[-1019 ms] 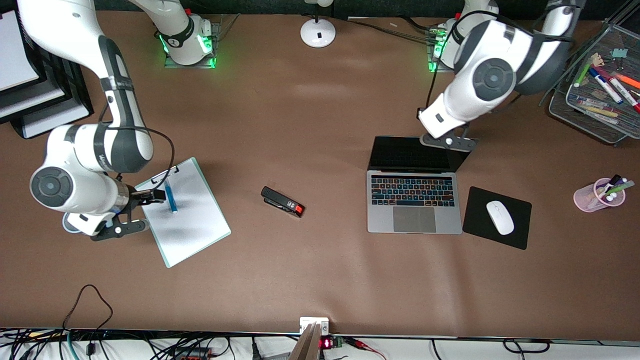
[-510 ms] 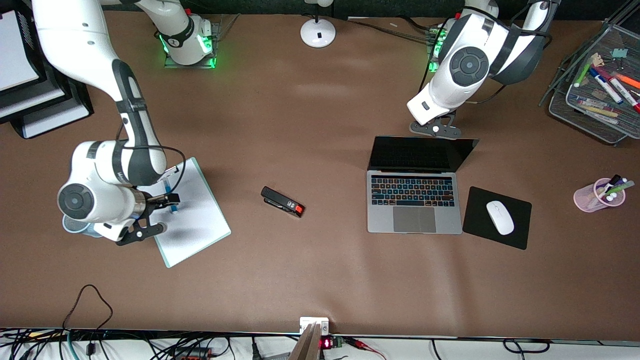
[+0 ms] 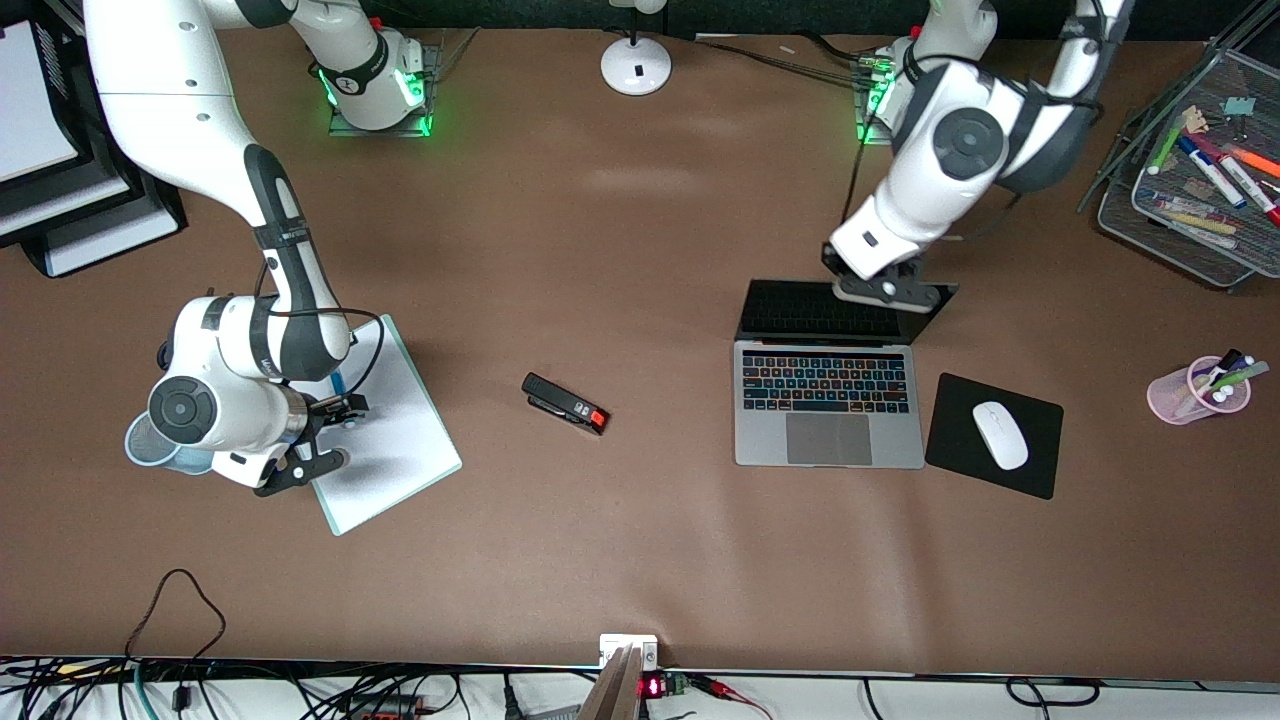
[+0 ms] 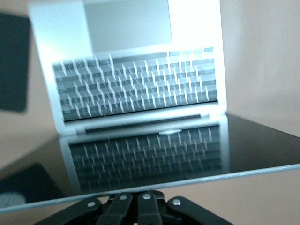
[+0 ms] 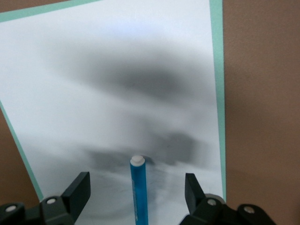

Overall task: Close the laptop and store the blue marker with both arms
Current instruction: 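Reach the right gripper to the blue marker while the left gripper reaches the laptop lid, then grasp the blue marker with the right gripper while the left gripper pushes the lid shut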

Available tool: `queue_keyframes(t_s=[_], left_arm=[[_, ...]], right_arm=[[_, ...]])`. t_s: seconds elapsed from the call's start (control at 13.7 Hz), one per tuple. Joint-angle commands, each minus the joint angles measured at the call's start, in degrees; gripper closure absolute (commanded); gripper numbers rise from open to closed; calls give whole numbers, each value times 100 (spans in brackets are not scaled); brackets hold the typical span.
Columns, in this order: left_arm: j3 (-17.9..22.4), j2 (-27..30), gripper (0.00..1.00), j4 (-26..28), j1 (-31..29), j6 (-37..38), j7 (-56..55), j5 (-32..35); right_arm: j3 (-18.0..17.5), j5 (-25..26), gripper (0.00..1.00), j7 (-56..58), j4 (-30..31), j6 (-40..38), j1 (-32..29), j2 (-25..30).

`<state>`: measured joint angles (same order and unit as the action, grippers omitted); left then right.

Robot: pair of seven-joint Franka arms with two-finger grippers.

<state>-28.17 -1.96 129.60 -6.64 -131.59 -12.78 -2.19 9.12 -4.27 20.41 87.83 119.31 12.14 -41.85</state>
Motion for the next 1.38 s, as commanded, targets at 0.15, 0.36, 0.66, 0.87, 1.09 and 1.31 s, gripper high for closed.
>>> queue_keyframes(t_s=[0.15,0.36,0.66,0.87,1.09,1.31], left_arm=[[-75,-796,100,-574,-372,-525,126,999],[-66,-1384,100,-1180,-548,-551,135,1264],[-48,-2096,100,-1797,-566,-761,126,1413],[-13,-2545,100,-1807,-636,-1393,135,1475],[-5,-2923,100,-1815,-619,-1824,135,1475],[13,-3275,100,-1815,-619,-2238,187,1475]], right_arm=[[-7,-92,20,340,172,189,-1,-16],[-15,-92,22,340,313,338,8,-34],[-7,-92,26,340,331,391,17,-78],[-7,-92,36,297,331,391,17,-104],[-15,-92,47,279,331,391,17,-113],[-7,-100,54,253,331,391,17,-113]])
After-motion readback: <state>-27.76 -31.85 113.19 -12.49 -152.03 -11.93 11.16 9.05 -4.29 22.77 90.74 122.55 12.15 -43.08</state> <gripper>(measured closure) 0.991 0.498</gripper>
